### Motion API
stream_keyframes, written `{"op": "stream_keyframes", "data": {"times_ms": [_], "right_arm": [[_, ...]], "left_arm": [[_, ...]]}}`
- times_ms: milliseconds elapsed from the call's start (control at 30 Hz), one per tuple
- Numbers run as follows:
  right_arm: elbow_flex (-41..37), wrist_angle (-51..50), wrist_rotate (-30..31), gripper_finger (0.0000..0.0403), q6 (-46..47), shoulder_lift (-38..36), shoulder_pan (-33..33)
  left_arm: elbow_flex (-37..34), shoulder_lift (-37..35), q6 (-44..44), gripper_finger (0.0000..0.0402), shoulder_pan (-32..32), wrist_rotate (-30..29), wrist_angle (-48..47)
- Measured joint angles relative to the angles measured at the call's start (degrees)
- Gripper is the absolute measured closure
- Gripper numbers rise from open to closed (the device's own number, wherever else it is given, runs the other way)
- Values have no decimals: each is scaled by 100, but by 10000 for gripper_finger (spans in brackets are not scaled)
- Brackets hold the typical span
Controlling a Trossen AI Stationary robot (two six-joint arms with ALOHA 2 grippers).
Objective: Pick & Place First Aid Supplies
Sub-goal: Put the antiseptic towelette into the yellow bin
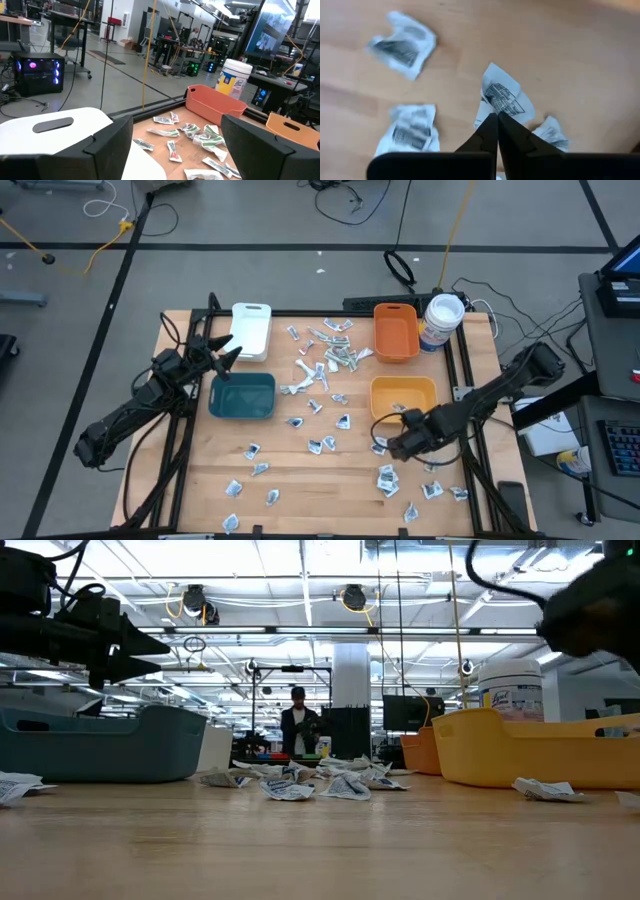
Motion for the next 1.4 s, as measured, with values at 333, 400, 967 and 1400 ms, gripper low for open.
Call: {"op": "stream_keyframes", "data": {"times_ms": [333, 400, 967, 1400], "right_arm": [[704, -535, -379, 402, -3430, -250, -330], [799, -569, -384, 402, -4107, -250, -406], [895, -1381, -360, 403, -7349, -248, -2706], [823, -1575, 192, 403, -8296, -18, -3609]], "left_arm": [[0, -1, 0, 96, 0, 1, -1], [0, 0, 0, 96, -1, -1, 4], [0, -1, 0, 96, -1, -2, 1], [0, -2, 0, 96, -1, -2, 1]]}}
